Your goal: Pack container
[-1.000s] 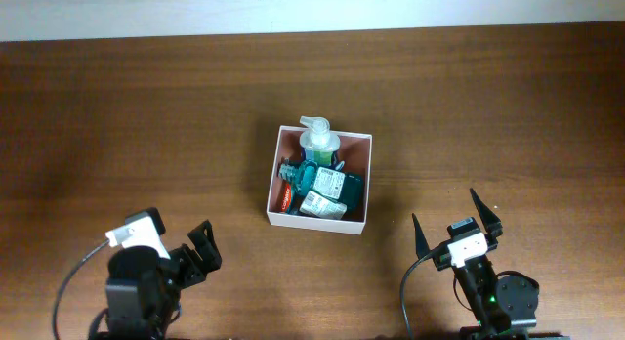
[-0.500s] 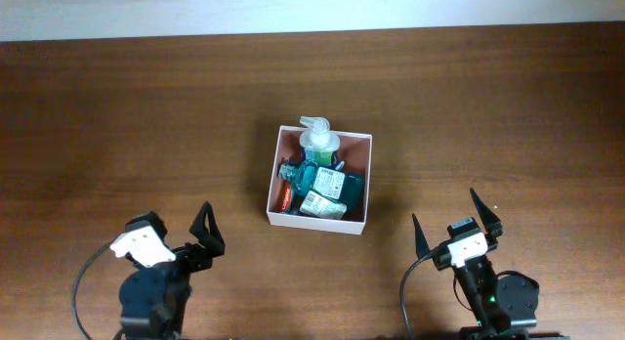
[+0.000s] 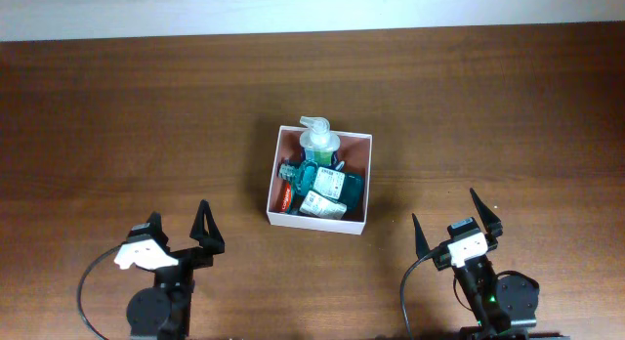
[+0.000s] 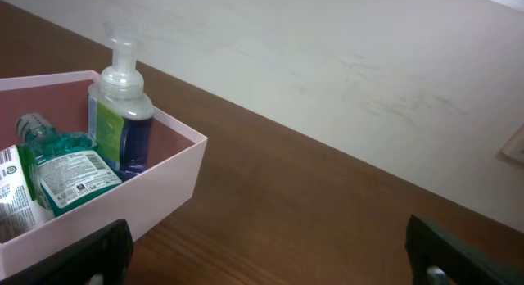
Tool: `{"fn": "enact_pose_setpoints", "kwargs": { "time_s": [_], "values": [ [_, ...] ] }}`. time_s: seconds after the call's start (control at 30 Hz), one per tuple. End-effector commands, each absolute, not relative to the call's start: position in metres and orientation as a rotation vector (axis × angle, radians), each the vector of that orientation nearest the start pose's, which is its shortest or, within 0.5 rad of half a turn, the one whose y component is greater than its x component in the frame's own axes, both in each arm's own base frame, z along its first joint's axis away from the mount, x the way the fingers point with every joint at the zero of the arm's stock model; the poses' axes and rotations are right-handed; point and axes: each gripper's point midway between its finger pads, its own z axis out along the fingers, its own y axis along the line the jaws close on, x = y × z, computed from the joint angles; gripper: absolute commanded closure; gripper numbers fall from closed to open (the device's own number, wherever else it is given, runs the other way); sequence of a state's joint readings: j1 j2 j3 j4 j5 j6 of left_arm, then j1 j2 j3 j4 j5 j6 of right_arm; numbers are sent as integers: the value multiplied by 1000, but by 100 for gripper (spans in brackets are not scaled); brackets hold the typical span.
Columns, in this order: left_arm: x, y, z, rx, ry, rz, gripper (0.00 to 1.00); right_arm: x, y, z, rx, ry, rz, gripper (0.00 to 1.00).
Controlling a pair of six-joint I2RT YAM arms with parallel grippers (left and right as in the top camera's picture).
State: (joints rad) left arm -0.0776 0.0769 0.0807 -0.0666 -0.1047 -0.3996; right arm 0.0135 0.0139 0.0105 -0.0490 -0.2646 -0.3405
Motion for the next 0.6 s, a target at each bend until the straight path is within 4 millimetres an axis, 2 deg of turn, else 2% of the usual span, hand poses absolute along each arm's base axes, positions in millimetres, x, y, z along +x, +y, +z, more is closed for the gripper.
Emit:
{"fn": "enact_pose_setpoints", "kwargs": {
  "time_s": [0.0,0.3,0.57],
  "values": [
    [245,1,177,-327,1582,-259,1,240,49,163,-481,1547,-25,1],
    [246,1,159,-322,1611,-245,1,240,49,163,-482,1547,-25,1],
    [246,1,159,-165,1630,-102,1,240,49,163,-482,1547,-25,1]
  ]
}}
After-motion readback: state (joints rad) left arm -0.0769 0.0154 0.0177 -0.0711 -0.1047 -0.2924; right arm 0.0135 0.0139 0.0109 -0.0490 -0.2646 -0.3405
